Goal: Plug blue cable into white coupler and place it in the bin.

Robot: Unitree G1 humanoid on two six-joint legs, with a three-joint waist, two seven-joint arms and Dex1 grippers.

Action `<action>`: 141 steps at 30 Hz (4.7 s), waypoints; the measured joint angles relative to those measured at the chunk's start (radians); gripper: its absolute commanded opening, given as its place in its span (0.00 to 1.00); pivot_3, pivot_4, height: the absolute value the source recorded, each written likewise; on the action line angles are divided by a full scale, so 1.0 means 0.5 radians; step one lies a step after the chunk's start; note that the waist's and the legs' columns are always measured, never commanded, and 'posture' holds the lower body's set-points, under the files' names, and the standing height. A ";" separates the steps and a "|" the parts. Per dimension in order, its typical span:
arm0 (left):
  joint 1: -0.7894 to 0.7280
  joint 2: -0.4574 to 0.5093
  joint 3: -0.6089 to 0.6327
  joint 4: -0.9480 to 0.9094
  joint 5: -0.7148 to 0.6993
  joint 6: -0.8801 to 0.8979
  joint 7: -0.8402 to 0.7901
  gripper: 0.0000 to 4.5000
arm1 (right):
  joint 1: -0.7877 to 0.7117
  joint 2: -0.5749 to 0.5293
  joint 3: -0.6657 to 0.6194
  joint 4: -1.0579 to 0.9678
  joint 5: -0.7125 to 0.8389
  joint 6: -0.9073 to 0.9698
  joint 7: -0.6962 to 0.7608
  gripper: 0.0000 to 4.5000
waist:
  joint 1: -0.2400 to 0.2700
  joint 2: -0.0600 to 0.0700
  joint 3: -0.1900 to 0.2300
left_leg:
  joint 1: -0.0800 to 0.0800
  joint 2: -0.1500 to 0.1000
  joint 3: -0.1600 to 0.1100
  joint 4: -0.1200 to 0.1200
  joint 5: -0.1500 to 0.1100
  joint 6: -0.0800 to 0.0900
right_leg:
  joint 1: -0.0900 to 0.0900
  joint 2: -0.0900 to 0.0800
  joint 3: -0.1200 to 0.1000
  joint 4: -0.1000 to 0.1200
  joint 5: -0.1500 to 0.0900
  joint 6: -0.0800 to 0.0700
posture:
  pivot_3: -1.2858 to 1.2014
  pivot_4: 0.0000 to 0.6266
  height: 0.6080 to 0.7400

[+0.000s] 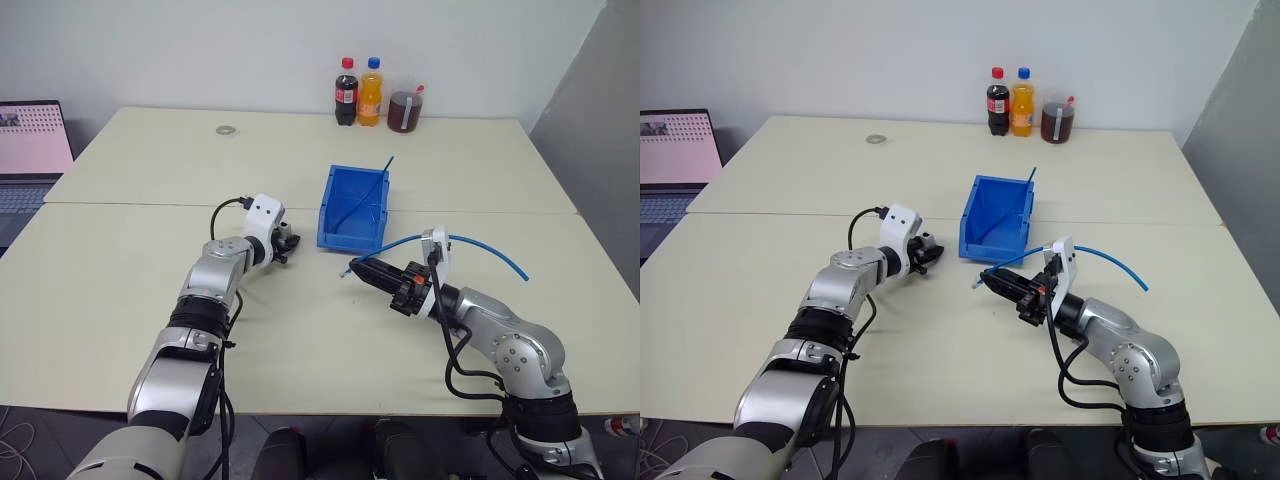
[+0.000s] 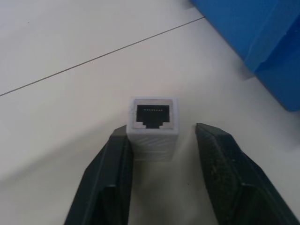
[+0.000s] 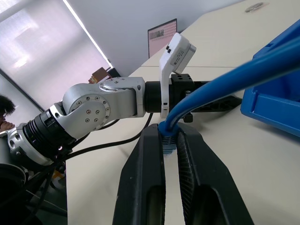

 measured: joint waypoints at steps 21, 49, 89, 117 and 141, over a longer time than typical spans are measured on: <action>0.641 0.569 -0.240 -0.907 -0.124 -0.218 -1.144 0.18 | 0.111 -0.331 0.086 -0.252 -0.088 -0.014 0.142 0.02 | -0.002 0.000 0.000 | 0.001 0.005 0.001 -0.001 0.000 0.000 | -0.001 -0.001 0.001 0.000 0.001 -0.005 | 0.52 0.24 1.00; 0.635 0.702 -0.516 -0.963 0.014 -0.735 -1.645 0.18 | -0.252 -0.097 0.773 0.413 -0.985 -0.875 0.549 0.02 | 0.009 0.001 -0.001 | 0.004 0.002 0.004 0.002 0.000 0.000 | 0.002 0.003 0.001 0.001 -0.001 -0.001 | 0.52 0.24 1.00; 0.604 0.648 -0.519 -0.861 0.011 -0.659 -1.643 0.18 | -0.430 -0.033 0.956 0.588 -1.533 -1.069 0.671 0.02 | 0.010 0.016 -0.021 | 0.017 0.000 0.004 0.003 0.000 0.001 | 0.013 0.003 0.001 0.004 0.000 -0.001 | 0.52 0.24 1.00; 0.660 0.667 -0.501 -0.966 0.029 -0.544 -1.624 0.18 | -0.570 0.024 1.003 0.642 -1.560 -0.799 0.787 0.02 | 0.003 0.022 -0.035 | 0.020 0.001 0.004 0.001 0.000 0.001 | 0.013 0.004 0.005 0.002 -0.001 -0.001 | 0.52 0.24 1.00; 0.722 0.669 -0.468 -1.000 0.065 -0.478 -1.620 0.18 | -0.549 0.182 1.002 0.795 -1.651 -0.891 0.783 0.02 | -0.009 0.024 -0.065 | 0.037 0.006 0.008 -0.005 0.000 0.002 | 0.019 0.011 0.010 0.004 -0.003 -0.005 | 0.52 0.24 1.00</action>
